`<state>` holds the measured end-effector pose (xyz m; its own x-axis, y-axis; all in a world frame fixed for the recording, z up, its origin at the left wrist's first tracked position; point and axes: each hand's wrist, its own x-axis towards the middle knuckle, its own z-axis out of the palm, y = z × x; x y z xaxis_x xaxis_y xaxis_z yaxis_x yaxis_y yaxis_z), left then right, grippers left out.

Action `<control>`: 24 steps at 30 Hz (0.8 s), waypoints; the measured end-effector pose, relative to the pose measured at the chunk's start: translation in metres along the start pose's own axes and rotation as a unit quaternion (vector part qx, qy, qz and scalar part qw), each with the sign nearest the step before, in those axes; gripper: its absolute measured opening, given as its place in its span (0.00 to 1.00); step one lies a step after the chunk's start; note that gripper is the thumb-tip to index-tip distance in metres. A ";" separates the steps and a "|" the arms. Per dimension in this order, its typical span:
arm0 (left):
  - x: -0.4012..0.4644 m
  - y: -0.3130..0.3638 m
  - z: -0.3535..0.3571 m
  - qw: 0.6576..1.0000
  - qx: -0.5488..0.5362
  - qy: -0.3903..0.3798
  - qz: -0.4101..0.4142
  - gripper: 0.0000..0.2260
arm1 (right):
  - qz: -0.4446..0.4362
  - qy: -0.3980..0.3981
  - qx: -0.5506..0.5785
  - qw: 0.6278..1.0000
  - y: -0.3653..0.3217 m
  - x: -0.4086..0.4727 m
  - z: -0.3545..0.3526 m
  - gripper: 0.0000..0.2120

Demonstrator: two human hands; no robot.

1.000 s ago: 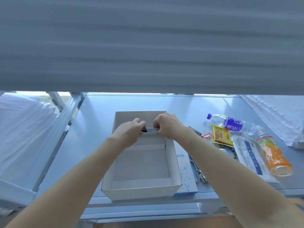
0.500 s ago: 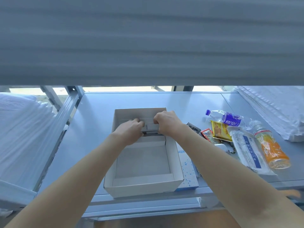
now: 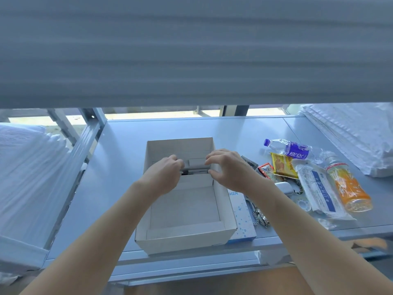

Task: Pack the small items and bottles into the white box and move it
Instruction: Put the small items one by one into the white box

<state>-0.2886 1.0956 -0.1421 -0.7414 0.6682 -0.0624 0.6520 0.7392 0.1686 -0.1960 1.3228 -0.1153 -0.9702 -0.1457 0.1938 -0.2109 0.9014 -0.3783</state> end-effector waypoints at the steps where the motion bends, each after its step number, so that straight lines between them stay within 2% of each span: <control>1: 0.000 0.006 -0.003 1.000 -0.011 0.017 0.009 0.11 | -0.002 0.009 0.004 1.000 0.000 -0.003 -0.003 0.11; 7: 0.005 0.050 -0.022 0.992 -0.051 0.095 0.065 0.11 | 0.006 0.024 -0.003 1.000 0.008 -0.016 -0.024 0.14; 15: 0.018 0.116 -0.029 0.980 -0.049 0.176 0.085 0.10 | 0.079 0.044 0.007 0.996 0.054 -0.063 -0.060 0.12; 18: 0.027 0.148 -0.027 0.976 -0.055 0.180 0.108 0.09 | 0.096 0.046 0.004 0.994 0.072 -0.079 -0.069 0.12; 24: 0.045 0.200 -0.010 0.983 -0.058 0.131 0.111 0.10 | 0.114 0.039 0.016 0.993 0.114 -0.109 -0.084 0.10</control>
<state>-0.1930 1.2722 -0.1015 -0.6077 0.7563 0.2424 0.7916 0.5522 0.2617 -0.1046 1.4757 -0.1036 -0.9811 0.0946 0.1691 0.0087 0.8934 -0.4492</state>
